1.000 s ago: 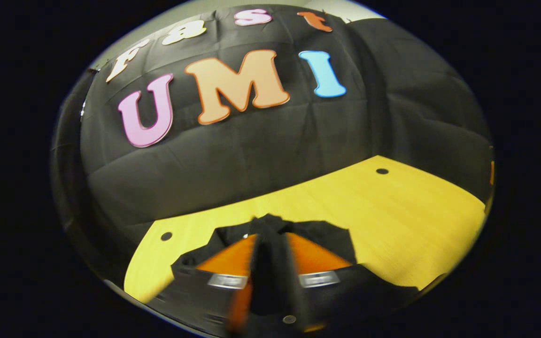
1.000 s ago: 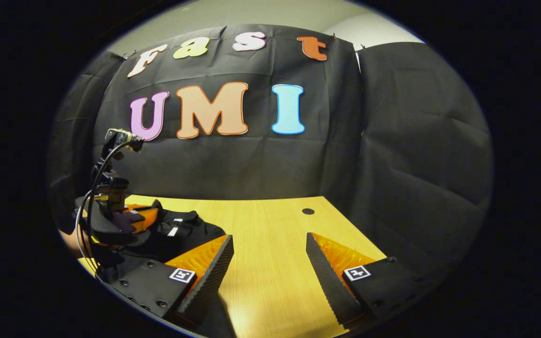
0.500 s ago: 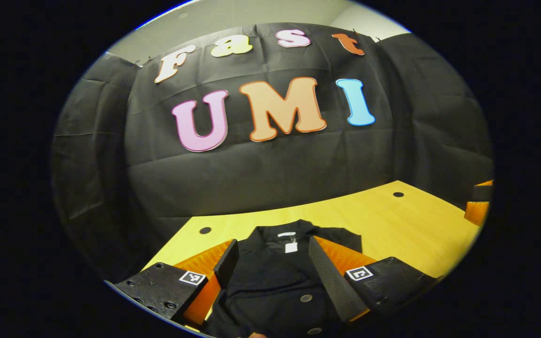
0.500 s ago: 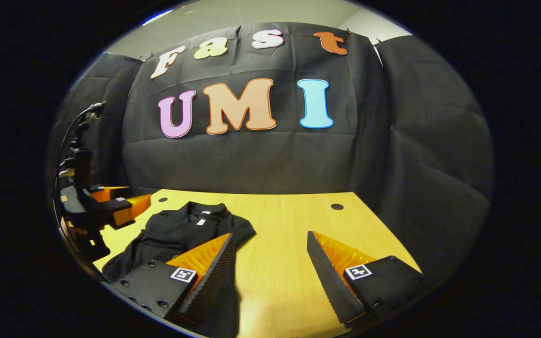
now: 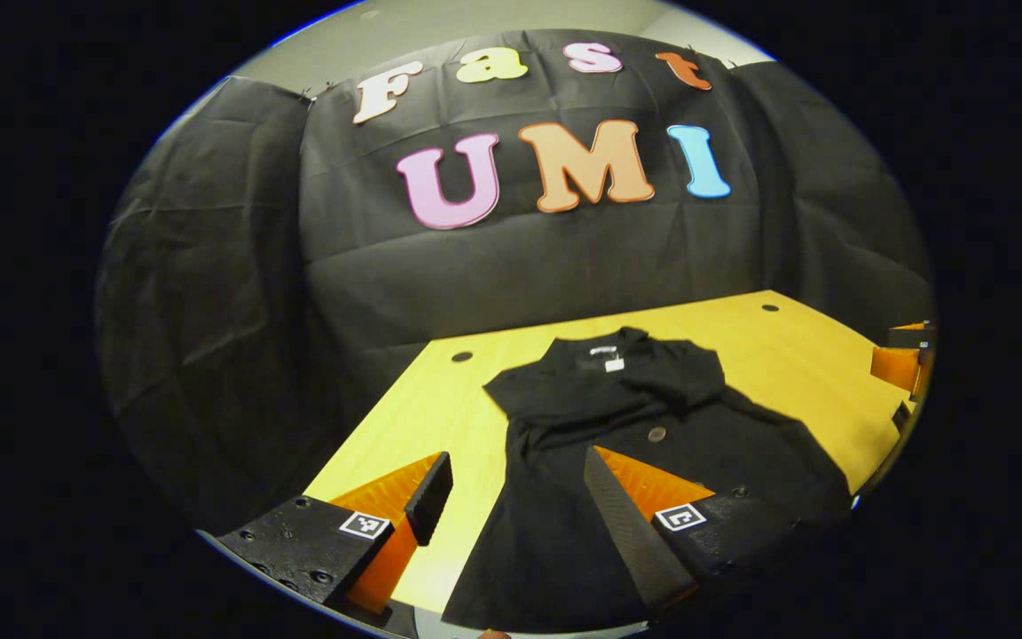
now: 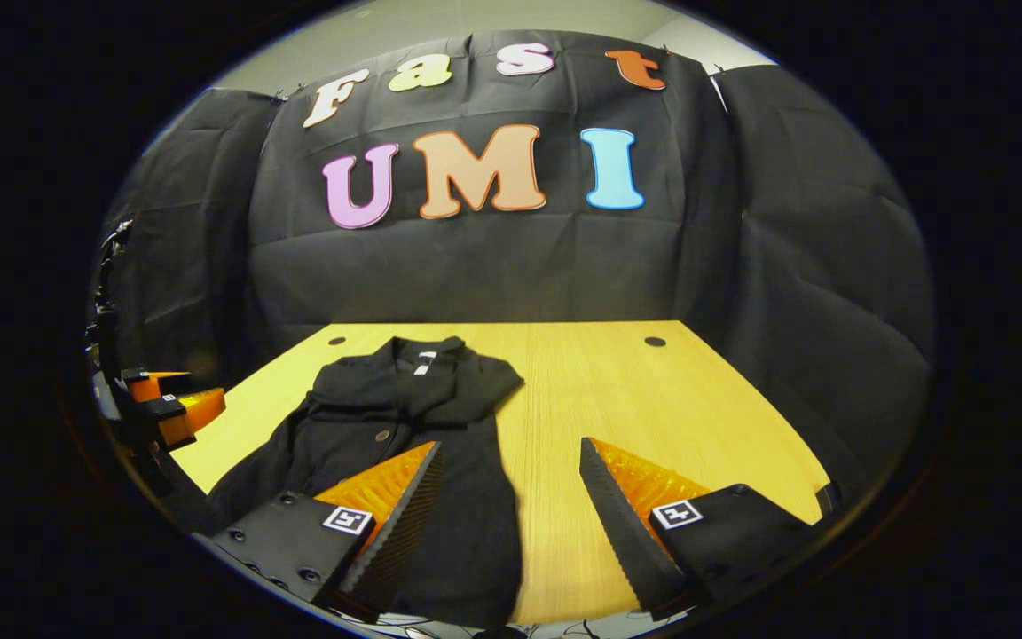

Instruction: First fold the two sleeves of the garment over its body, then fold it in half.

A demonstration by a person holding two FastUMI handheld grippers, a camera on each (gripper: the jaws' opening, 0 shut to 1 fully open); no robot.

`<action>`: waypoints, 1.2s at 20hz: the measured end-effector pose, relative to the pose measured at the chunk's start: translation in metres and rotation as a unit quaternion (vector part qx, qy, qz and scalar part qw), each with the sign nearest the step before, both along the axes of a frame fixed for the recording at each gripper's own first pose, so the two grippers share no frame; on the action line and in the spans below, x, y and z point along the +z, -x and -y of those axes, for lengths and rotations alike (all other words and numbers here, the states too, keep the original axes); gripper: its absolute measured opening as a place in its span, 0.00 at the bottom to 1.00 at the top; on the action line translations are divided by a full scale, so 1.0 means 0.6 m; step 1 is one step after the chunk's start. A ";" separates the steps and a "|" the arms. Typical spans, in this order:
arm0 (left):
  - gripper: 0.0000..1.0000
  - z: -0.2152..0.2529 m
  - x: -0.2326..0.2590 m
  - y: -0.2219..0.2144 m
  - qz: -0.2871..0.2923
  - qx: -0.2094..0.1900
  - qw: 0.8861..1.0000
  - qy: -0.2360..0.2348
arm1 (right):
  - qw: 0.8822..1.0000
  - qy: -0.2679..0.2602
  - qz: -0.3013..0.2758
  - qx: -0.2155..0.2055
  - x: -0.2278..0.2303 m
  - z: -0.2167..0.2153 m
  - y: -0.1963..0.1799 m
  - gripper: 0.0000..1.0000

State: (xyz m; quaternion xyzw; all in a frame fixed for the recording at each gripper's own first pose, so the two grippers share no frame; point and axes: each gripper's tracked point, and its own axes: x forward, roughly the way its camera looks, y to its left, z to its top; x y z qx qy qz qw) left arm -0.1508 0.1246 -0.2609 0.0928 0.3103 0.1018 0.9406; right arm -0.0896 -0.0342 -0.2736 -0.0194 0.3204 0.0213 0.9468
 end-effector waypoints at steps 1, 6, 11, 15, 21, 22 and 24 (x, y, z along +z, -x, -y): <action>0.93 -0.012 -0.013 0.024 -0.012 0.006 1.000 -0.002 | 1.000 0.003 -0.009 0.001 -0.011 -0.004 0.017 0.97; 0.93 -0.046 -0.084 0.133 -0.071 0.020 0.997 0.002 | 0.998 0.024 -0.056 -0.003 -0.081 -0.011 0.090 0.98; 0.93 -0.058 -0.161 0.218 -0.141 0.034 0.989 0.019 | 0.993 0.041 -0.112 -0.019 -0.157 -0.002 0.148 0.99; 0.95 -0.054 -0.175 0.216 -0.137 0.020 0.990 0.037 | 0.982 0.038 -0.182 -0.029 -0.229 -0.012 0.188 0.99; 0.44 -0.015 -0.183 0.216 -0.138 -0.010 0.984 0.113 | 0.978 0.005 -0.209 0.007 -0.228 -0.050 0.185 0.09; 0.22 -0.016 -0.179 0.217 -0.149 -0.009 0.982 0.116 | 0.977 -0.010 -0.211 0.009 -0.225 -0.059 0.185 0.06; 0.00 -0.007 -0.153 0.199 -0.130 -0.026 0.982 0.134 | 0.983 -0.024 -0.181 0.003 -0.195 -0.069 0.165 0.04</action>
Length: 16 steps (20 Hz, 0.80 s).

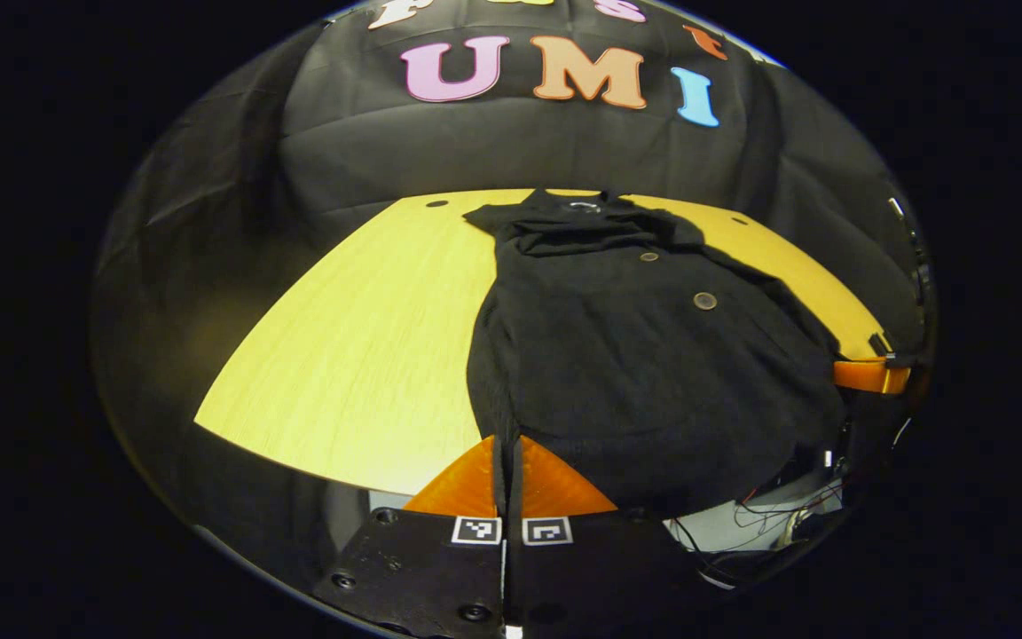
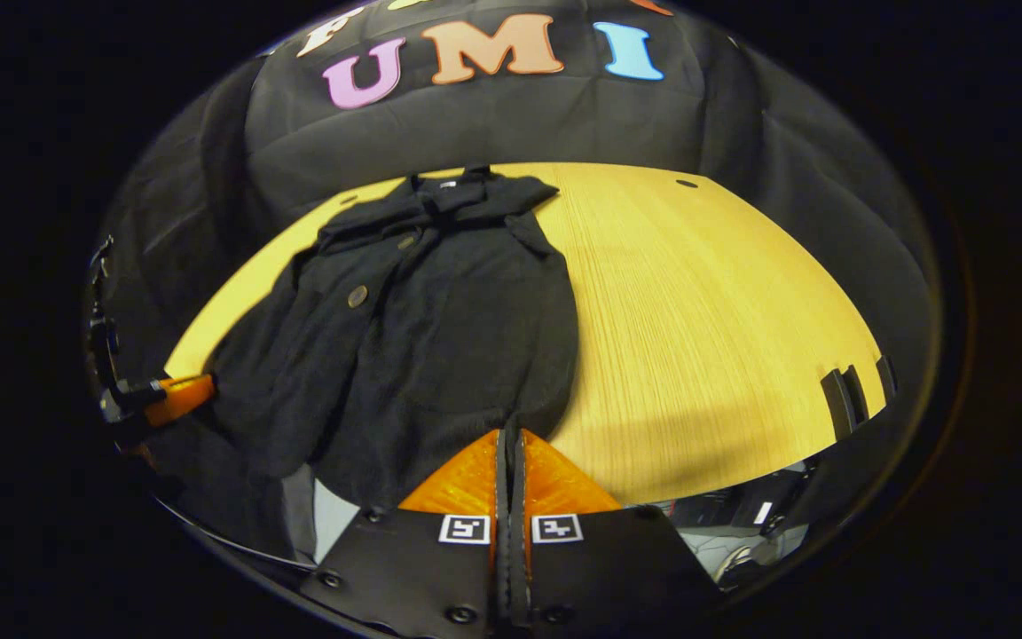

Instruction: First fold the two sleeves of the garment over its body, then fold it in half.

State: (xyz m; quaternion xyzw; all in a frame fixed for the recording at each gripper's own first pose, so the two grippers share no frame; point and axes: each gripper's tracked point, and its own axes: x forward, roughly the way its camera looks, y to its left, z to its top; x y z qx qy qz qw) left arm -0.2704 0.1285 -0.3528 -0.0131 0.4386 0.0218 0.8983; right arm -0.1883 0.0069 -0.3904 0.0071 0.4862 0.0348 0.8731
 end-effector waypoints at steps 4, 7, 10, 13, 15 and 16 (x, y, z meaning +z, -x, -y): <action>0.00 -0.011 0.069 -0.053 0.050 0.009 0.998 0.024 | 0.997 -0.017 0.073 -0.013 0.090 -0.017 -0.056 0.02; 0.00 -0.020 0.123 -0.104 0.080 0.010 0.996 0.025 | 0.995 -0.022 0.102 -0.004 0.141 -0.026 -0.098 0.03; 0.00 -0.027 0.166 -0.164 0.118 0.003 0.993 0.014 | 0.992 -0.017 0.126 0.014 0.178 -0.039 -0.151 0.03; 0.00 -0.033 0.183 -0.219 0.132 0.003 0.991 0.008 | 0.989 -0.020 0.146 0.027 0.202 -0.052 -0.209 0.02; 0.00 -0.033 0.191 -0.258 0.136 0.001 0.991 0.012 | 0.987 -0.028 0.158 0.027 0.217 -0.056 -0.249 0.03; 0.00 -0.039 0.194 -0.278 0.139 0.002 0.990 0.009 | 0.985 -0.030 0.167 0.024 0.226 -0.054 -0.270 0.03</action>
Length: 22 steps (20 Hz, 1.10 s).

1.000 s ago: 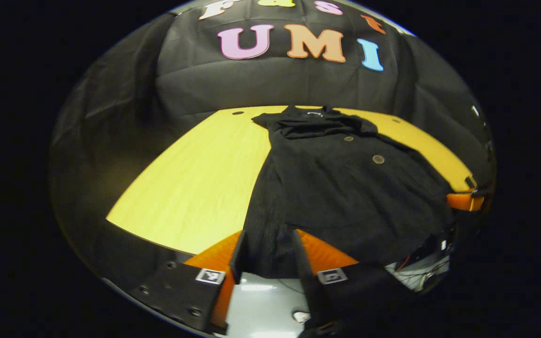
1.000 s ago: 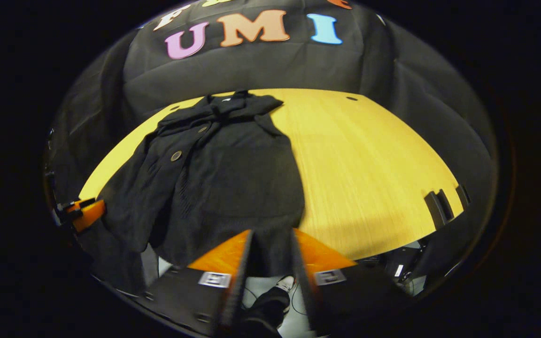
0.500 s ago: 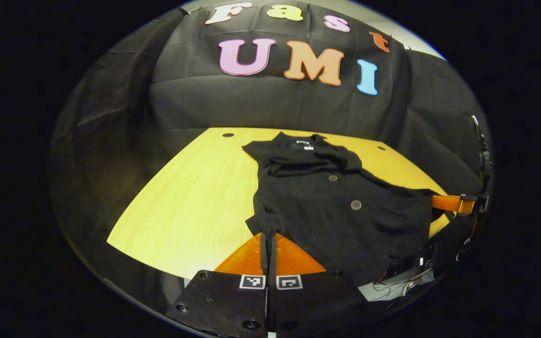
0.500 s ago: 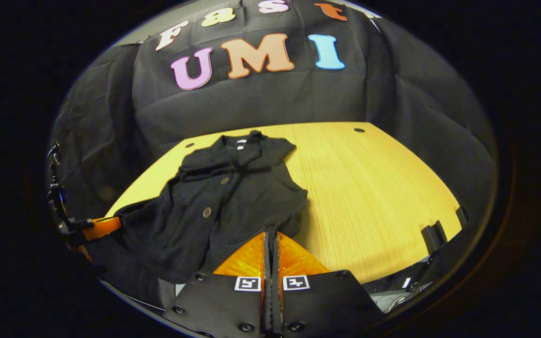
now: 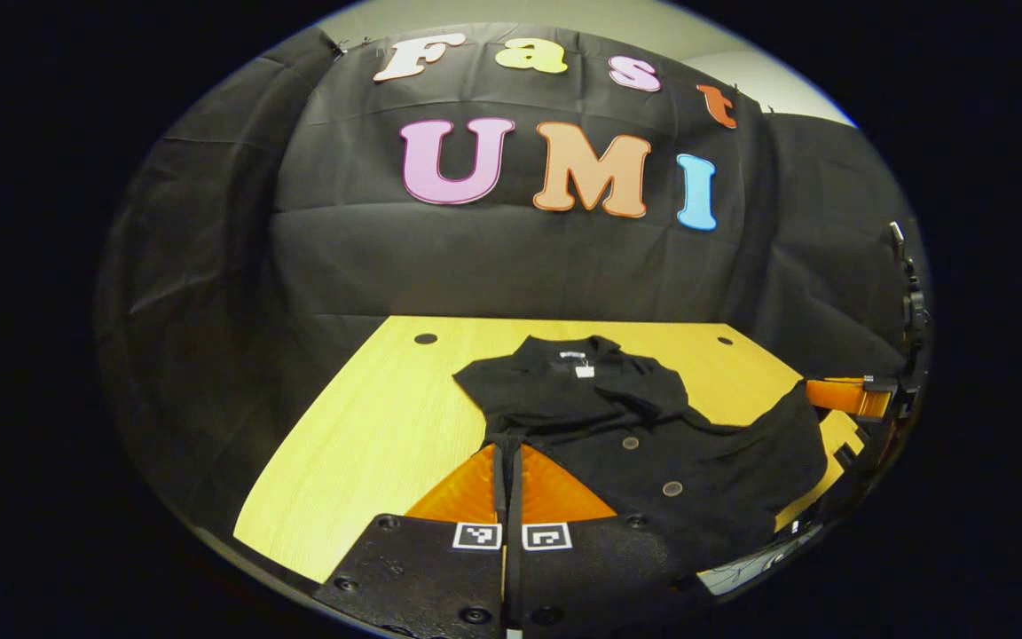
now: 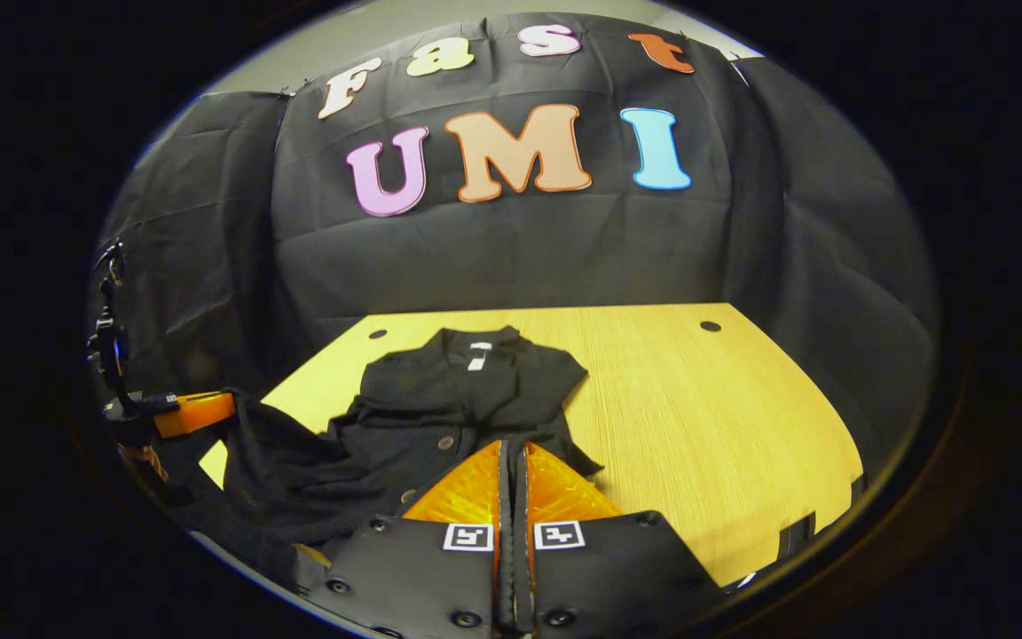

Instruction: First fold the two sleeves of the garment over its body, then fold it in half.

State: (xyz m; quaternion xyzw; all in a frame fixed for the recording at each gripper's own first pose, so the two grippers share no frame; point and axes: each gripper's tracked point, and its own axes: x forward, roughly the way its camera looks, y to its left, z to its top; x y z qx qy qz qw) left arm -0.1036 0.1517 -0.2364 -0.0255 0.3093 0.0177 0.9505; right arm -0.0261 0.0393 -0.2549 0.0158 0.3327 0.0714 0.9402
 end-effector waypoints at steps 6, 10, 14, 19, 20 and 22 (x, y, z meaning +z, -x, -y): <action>0.00 -0.023 0.017 -0.135 0.025 0.014 1.000 -0.007 | 1.000 -0.009 0.026 0.000 0.039 0.011 -0.139 0.02; 0.00 -0.034 0.010 -0.222 0.033 0.009 0.999 -0.017 | 0.999 -0.017 0.031 -0.004 0.038 0.018 -0.228 0.02; 0.00 -0.046 -0.028 -0.282 0.019 0.003 0.999 -0.028 | 1.000 -0.022 0.018 -0.009 0.012 0.022 -0.305 0.02; 0.00 -0.065 -0.090 -0.346 -0.015 0.016 0.999 -0.031 | 1.000 -0.022 -0.005 -0.008 -0.036 0.023 -0.402 0.02; 0.00 -0.071 -0.103 -0.358 -0.021 0.020 0.999 -0.032 | 1.000 -0.023 -0.011 -0.008 -0.050 0.023 -0.417 0.02; 0.00 -0.086 -0.129 -0.381 -0.032 0.030 0.998 -0.039 | 1.000 -0.023 -0.017 -0.011 -0.068 0.027 -0.453 0.02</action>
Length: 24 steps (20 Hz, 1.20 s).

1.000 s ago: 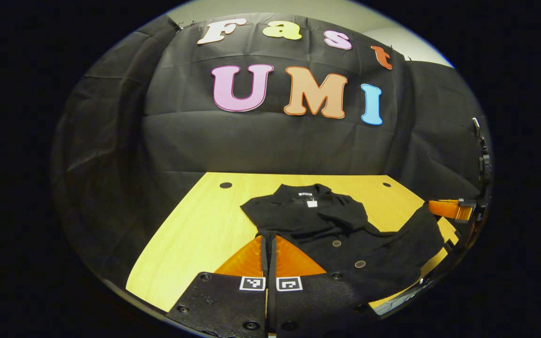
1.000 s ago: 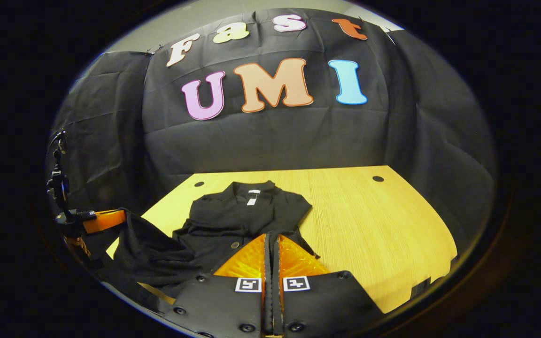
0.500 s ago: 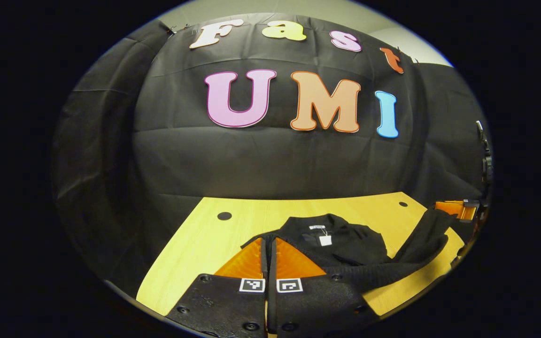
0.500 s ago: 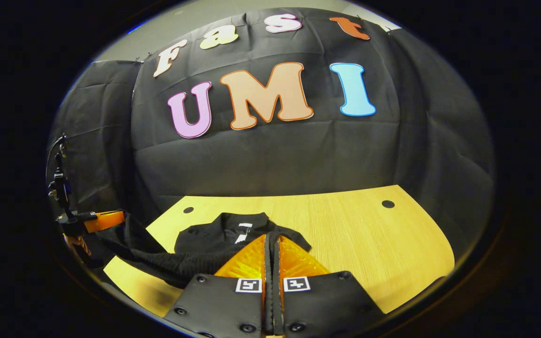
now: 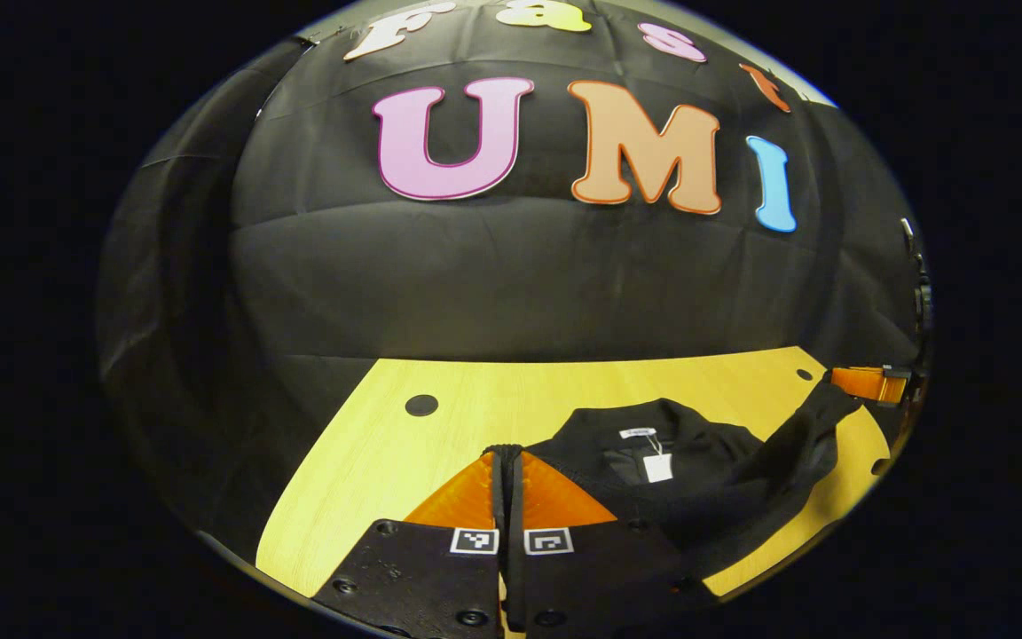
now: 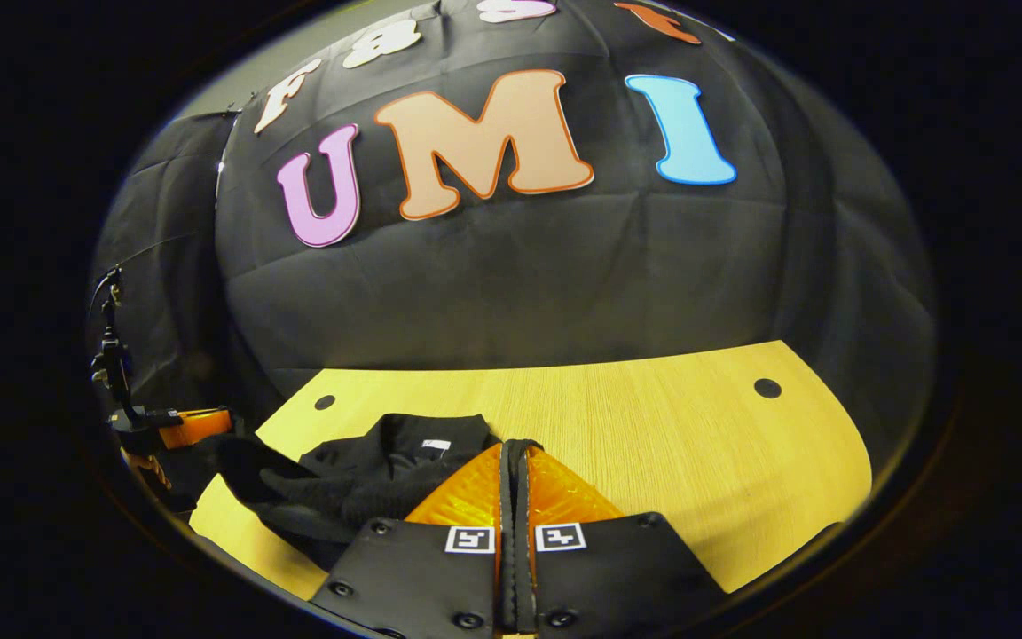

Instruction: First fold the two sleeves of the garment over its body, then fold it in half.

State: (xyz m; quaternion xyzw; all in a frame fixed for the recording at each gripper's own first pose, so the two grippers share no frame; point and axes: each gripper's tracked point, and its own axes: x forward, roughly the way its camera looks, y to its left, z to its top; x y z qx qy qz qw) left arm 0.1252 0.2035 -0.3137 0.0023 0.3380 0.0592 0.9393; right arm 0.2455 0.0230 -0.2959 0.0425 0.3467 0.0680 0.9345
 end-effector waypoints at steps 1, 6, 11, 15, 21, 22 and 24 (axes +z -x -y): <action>0.00 -0.007 -0.011 -0.012 -0.004 0.004 1.000 -0.006 | 1.000 -0.001 -0.003 -0.003 -0.009 0.003 -0.019 0.02; 0.65 -0.066 -0.017 -0.058 0.022 0.041 0.993 -0.113 | 0.998 0.025 0.023 -0.046 -0.016 0.038 -0.072 0.63; 0.93 -0.039 0.044 -0.063 0.064 0.038 0.992 -0.106 | 0.996 0.035 0.067 -0.054 0.037 0.041 -0.068 0.98; 0.92 0.000 0.177 -0.043 0.154 0.028 0.984 -0.090 | 0.987 0.062 0.138 -0.048 0.142 0.029 -0.004 0.98; 0.92 0.051 0.293 0.096 0.208 -0.001 0.975 -0.078 | 0.976 0.069 0.200 -0.045 0.255 -0.008 0.160 0.94; 0.92 0.058 0.309 0.125 0.216 -0.008 0.973 -0.078 | 0.972 0.072 0.220 -0.043 0.275 -0.015 0.189 0.98; 0.92 0.065 0.324 0.181 0.218 -0.014 0.973 -0.077 | 0.969 0.073 0.232 -0.044 0.295 -0.028 0.258 0.94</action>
